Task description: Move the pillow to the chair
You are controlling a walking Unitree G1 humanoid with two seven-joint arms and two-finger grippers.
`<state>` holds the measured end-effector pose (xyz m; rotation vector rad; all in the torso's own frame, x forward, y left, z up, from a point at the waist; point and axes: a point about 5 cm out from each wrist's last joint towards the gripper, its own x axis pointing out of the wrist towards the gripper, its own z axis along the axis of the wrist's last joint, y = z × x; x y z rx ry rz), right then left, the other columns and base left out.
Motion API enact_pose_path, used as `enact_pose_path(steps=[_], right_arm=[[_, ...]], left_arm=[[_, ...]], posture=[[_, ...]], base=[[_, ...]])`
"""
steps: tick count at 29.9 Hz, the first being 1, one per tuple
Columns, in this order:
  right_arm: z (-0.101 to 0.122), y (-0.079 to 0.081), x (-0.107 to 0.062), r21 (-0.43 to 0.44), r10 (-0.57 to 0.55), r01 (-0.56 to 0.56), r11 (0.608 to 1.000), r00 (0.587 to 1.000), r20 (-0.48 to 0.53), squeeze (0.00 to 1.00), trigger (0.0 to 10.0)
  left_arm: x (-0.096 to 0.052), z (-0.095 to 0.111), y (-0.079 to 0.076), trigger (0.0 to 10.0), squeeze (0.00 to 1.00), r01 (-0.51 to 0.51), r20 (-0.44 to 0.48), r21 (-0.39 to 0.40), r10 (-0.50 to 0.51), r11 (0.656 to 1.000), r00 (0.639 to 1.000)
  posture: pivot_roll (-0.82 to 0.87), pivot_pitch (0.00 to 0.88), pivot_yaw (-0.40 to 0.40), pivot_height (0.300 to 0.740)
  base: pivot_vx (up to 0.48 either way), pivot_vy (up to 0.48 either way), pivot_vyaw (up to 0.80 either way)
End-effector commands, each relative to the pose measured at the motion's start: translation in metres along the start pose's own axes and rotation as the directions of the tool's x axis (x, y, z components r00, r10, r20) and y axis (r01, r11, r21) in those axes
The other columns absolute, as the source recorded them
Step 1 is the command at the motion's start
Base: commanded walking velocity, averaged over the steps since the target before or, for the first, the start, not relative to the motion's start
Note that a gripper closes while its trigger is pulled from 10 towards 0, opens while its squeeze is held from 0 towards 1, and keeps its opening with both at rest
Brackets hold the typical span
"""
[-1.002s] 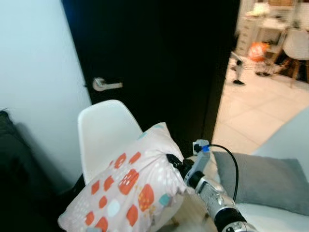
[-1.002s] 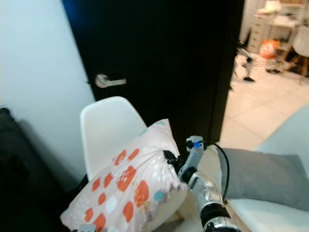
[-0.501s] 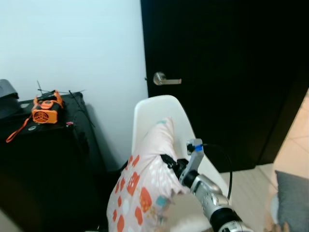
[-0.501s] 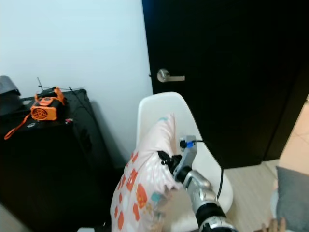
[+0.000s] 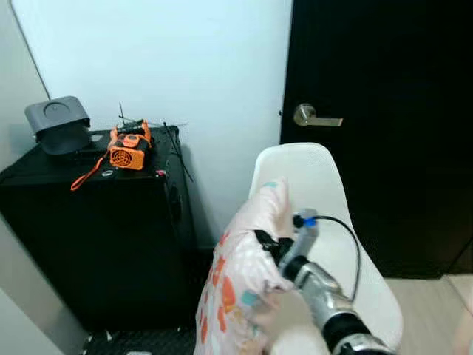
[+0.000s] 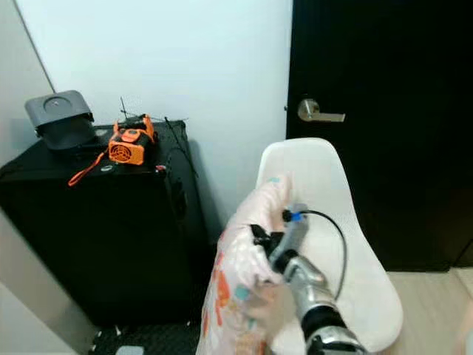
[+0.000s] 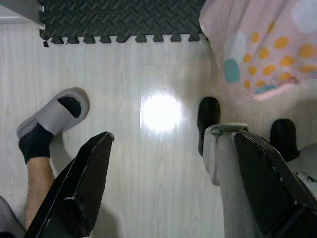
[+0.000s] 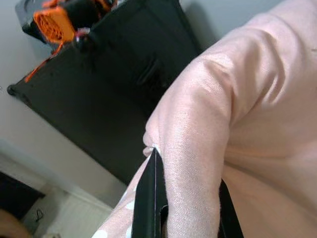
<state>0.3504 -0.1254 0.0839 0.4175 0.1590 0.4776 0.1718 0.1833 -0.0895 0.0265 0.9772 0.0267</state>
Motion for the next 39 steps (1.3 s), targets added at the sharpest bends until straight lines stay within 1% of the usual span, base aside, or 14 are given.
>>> enact_pose_path(steps=[1,12,21,23,29,33,39], right_arm=[[0.0105,-0.0006,0.0016,-0.017,-0.003,0.004,1.000,0.998,0.055,0.00,10.0],[0.0091,-0.0022,0.0006,-0.011,-0.019,0.019,1.000,0.998,0.054,0.00,10.0],[0.0076,-0.0029,-0.0003,-0.005,-0.025,0.025,1.000,0.998,0.055,0.00,10.0],[0.0059,-0.0023,-0.0003,-0.002,-0.026,0.026,1.000,0.998,0.051,0.00,10.0],[0.0035,-0.0012,-0.0004,0.003,-0.024,0.023,1.000,0.999,0.045,0.00,10.0],[0.0018,-0.0009,-0.0011,0.006,-0.019,0.019,1.000,0.999,0.042,0.00,10.0],[0.0023,-0.0012,-0.0013,0.007,-0.013,0.013,1.000,0.999,0.042,0.00,10.0]], left_arm=[[-0.0012,-0.0073,-0.0007,10.0,0.00,0.008,-0.026,0.018,-0.008,1.000,1.000],[-0.0004,-0.0041,-0.0058,10.0,0.00,0.026,-0.014,0.027,-0.026,0.999,1.000],[-0.0006,-0.0054,-0.0066,10.0,0.00,0.029,-0.016,0.029,-0.028,0.999,0.999],[-0.0007,-0.0059,-0.0045,10.0,0.00,0.014,-0.019,0.029,-0.013,0.999,1.000],[-0.0009,-0.0058,-0.0040,10.0,0.00,0.028,-0.013,0.028,-0.027,0.999,1.000],[-0.0013,-0.0074,-0.0046,10.0,0.00,0.040,-0.016,0.043,-0.039,0.998,0.999],[-0.0017,-0.0091,-0.0051,10.0,0.00,0.041,-0.019,0.044,-0.041,0.998,0.999]], posture=[[-0.12,0.023,0.028,0.740],[-0.13,0.026,0.033,0.740],[-0.13,0.032,0.035,0.740],[-0.13,0.037,0.036,0.740],[-0.13,0.039,0.033,0.740],[-0.13,0.041,0.030,0.740],[-0.13,0.041,0.026,0.740]], base=[[0.000,0.000,0.00],[0.352,0.000,0.00],[0.361,0.000,0.00],[0.000,0.000,0.00],[0.000,0.000,0.00],[0.000,-0.435,0.00],[0.000,-0.455,0.00]])
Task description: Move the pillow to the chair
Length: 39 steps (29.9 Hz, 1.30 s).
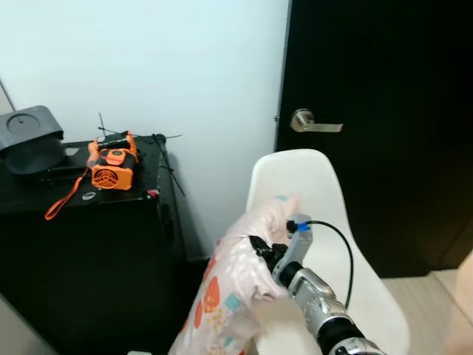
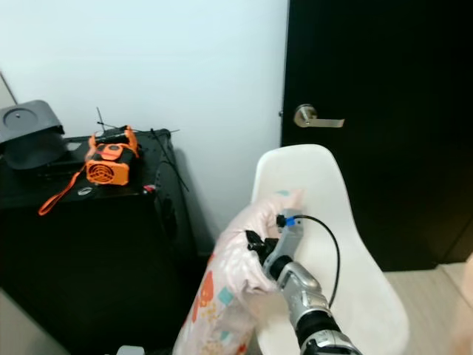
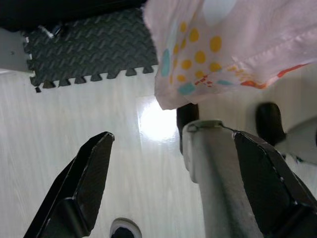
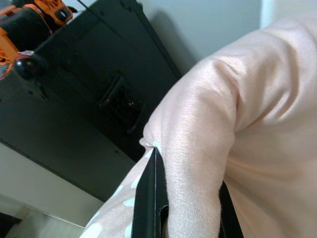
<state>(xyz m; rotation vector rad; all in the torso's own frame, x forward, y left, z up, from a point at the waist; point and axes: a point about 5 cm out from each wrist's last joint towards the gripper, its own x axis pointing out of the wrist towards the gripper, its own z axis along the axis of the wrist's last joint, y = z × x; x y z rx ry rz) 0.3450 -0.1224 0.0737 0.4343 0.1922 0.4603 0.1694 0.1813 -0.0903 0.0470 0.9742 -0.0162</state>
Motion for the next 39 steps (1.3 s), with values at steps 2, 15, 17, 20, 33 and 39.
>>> enact_pose_path(steps=[2,15,17,20,33,39], right_arm=[[0.014,-0.001,0.001,-0.020,0.012,-0.011,1.000,0.998,0.065,0.00,10.0],[0.013,-0.001,0.000,-0.036,0.021,-0.019,0.999,0.998,0.057,0.00,10.0],[0.013,-0.001,0.000,-0.042,0.019,-0.017,0.999,0.998,0.053,0.00,10.0],[0.012,-0.002,-0.001,-0.045,0.018,-0.015,0.999,0.998,0.052,0.00,10.0],[0.045,-0.024,0.004,-0.134,-0.231,0.241,0.961,0.969,0.086,0.00,10.0],[0.096,-0.050,-0.004,-0.091,-0.387,0.409,0.908,0.902,0.192,0.00,10.0]], left_arm=[[-0.001,-0.007,-0.004,10.0,0.00,0.015,-0.022,0.008,-0.015,1.000,1.000],[-0.001,-0.006,-0.004,10.0,0.00,0.002,-0.019,-0.017,-0.002,1.000,1.000],[-0.001,-0.006,-0.004,10.0,0.00,0.003,-0.019,-0.015,-0.003,1.000,1.000],[-0.001,-0.007,-0.004,10.0,0.00,0.004,-0.020,-0.014,-0.004,1.000,1.000],[-0.001,-0.008,-0.003,10.0,0.00,0.012,-0.017,-0.004,-0.012,1.000,1.000],[-0.002,-0.011,-0.001,10.0,0.00,0.010,-0.018,-0.007,-0.010,1.000,1.000]], posture=[[-0.13,0.040,0.024,0.740],[-0.13,0.045,0.027,0.740],[-0.14,0.046,0.028,0.740],[-0.14,0.050,0.030,0.740],[-0.11,0.077,0.036,0.740],[-0.09,0.081,0.031,0.740]], base=[[0.000,-0.454,0.00],[0.000,-0.203,0.00],[0.000,0.000,0.00],[0.000,0.000,0.00],[0.000,0.000,0.00],[0.000,0.000,0.00]])
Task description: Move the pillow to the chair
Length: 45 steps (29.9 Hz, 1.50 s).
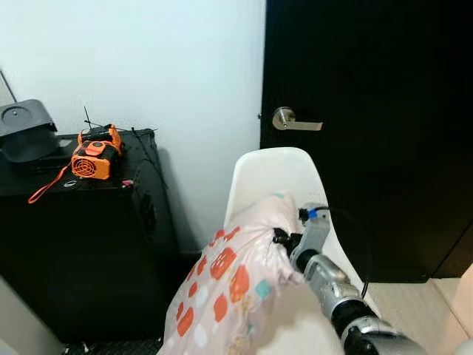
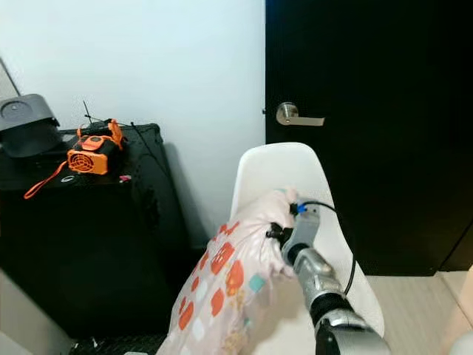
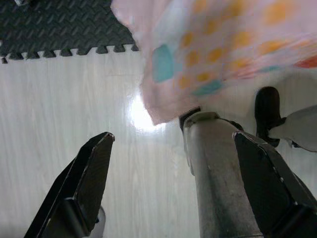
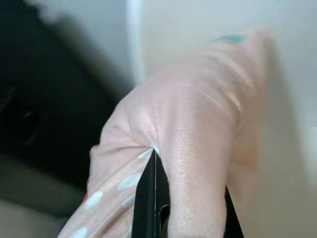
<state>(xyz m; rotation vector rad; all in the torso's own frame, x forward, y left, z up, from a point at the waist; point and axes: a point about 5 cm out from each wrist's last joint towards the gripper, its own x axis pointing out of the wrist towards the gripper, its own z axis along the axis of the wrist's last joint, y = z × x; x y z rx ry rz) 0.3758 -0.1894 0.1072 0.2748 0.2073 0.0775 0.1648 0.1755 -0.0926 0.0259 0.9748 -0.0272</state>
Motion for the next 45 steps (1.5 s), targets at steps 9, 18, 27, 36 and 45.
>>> enact_pose_path(steps=[9,18,27,36,45], right_arm=[[0.099,-0.035,-0.002,-0.002,-0.169,0.177,0.984,0.946,0.277,0.00,10.0],[0.123,-0.090,-0.029,0.067,-0.436,0.439,0.896,0.842,0.319,0.00,10.0],[0.096,-0.133,-0.056,0.083,-0.559,0.559,0.825,0.786,0.264,0.00,10.0],[0.055,-0.132,-0.057,0.020,-0.568,0.575,0.818,0.802,0.186,0.00,10.0],[0.054,-0.128,-0.054,-0.014,-0.559,0.572,0.820,0.807,0.187,0.00,10.0]], left_arm=[[-0.003,-0.010,0.008,10.0,0.00,-0.025,-0.022,-0.018,0.025,1.000,0.999],[-0.002,-0.006,0.007,10.0,0.00,-0.024,-0.008,-0.019,0.023,1.000,1.000],[-0.002,-0.004,0.011,10.0,0.00,-0.016,-0.007,0.015,0.016,1.000,1.000],[-0.001,0.002,0.012,10.0,0.00,-0.010,0.007,0.029,0.010,1.000,1.000],[-0.001,0.001,0.011,10.0,0.00,-0.006,0.006,0.034,0.006,0.999,1.000]], posture=[[-0.05,0.075,0.015,0.740],[-0.05,0.071,0.019,0.740],[-0.07,0.068,0.049,0.700],[-0.07,0.069,0.055,0.665],[-0.08,0.068,0.054,0.640]], base=[[0.000,0.000,0.00],[0.000,0.000,0.00],[0.000,0.000,0.00],[0.000,0.000,0.00],[0.000,0.000,0.00]])
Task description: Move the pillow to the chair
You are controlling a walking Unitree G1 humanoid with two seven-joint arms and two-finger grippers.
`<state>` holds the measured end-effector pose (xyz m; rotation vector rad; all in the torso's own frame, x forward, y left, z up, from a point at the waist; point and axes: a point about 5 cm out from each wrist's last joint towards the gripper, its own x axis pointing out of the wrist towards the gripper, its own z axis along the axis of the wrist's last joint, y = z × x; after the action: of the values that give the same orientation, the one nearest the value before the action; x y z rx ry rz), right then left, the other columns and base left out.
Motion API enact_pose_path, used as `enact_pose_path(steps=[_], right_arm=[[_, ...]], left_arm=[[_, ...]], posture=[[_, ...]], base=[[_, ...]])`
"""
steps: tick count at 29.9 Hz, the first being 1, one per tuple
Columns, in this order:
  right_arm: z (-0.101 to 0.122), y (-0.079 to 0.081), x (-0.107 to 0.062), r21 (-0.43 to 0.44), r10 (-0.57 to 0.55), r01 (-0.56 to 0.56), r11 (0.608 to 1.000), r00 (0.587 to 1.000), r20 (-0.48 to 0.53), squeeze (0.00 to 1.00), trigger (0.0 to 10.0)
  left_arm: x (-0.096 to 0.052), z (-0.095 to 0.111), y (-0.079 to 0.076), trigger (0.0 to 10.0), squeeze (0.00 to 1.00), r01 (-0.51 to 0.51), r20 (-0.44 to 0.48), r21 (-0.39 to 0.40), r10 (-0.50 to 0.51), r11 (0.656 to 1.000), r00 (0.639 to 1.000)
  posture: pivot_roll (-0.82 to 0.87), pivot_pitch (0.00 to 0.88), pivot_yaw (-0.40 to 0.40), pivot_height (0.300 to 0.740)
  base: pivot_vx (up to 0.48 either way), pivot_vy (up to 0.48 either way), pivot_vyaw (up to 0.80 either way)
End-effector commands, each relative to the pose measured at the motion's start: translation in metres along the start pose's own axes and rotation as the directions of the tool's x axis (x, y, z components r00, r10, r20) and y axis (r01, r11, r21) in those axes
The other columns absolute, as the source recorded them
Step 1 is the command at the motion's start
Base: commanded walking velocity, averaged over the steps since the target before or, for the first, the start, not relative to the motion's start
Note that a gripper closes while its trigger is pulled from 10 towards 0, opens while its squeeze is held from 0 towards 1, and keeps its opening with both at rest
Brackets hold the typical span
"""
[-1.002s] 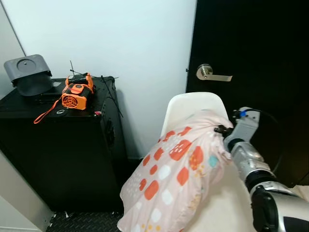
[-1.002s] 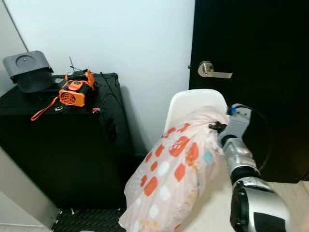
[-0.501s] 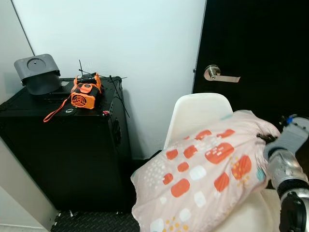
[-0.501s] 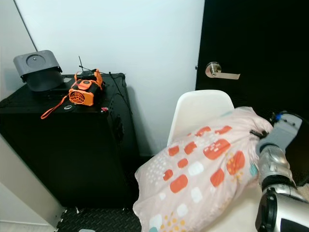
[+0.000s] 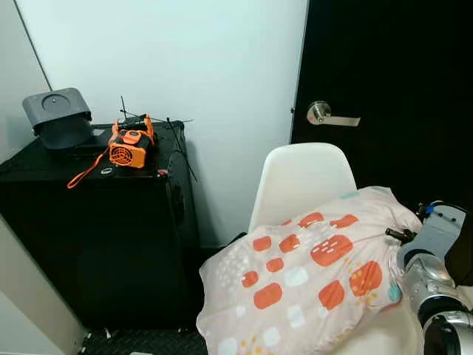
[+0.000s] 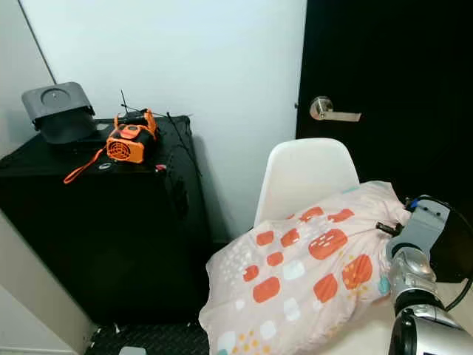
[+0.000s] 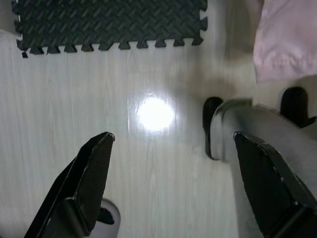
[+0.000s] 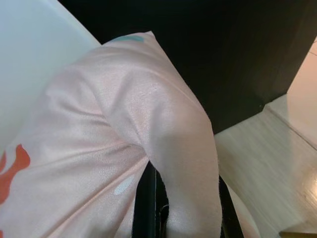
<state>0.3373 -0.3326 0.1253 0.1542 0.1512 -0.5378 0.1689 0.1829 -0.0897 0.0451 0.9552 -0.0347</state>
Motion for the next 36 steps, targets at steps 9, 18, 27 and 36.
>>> enact_pose_path(steps=[9,18,27,36], right_arm=[[0.001,0.030,-0.002,-0.095,0.079,-0.075,0.993,0.996,0.042,0.00,10.0],[-0.005,0.040,-0.004,-0.203,0.091,-0.081,0.976,0.995,0.039,0.00,10.0],[-0.006,0.033,-0.004,-0.301,0.015,-0.002,0.954,0.999,0.042,0.00,10.0],[-0.014,0.047,-0.007,-0.370,0.044,-0.032,0.929,0.999,0.022,0.00,10.0]], left_arm=[[-0.002,-0.007,0.001,10.0,0.00,-0.001,-0.021,0.010,0.001,1.000,1.000],[-0.002,-0.009,0.000,10.0,0.00,0.003,-0.023,0.006,-0.003,1.000,1.000],[-0.003,-0.011,0.002,10.0,0.00,-0.002,-0.027,0.009,0.002,1.000,1.000],[-0.003,-0.011,0.000,10.0,0.00,0.001,-0.023,0.006,-0.001,1.000,1.000]], posture=[[-0.07,0.080,0.046,0.605],[-0.07,0.091,0.046,0.570],[-0.06,0.098,0.045,0.535],[-0.06,0.099,0.040,0.510]], base=[[0.000,0.000,0.00],[0.000,0.000,0.00],[0.000,0.000,0.00],[0.000,0.000,0.00]])
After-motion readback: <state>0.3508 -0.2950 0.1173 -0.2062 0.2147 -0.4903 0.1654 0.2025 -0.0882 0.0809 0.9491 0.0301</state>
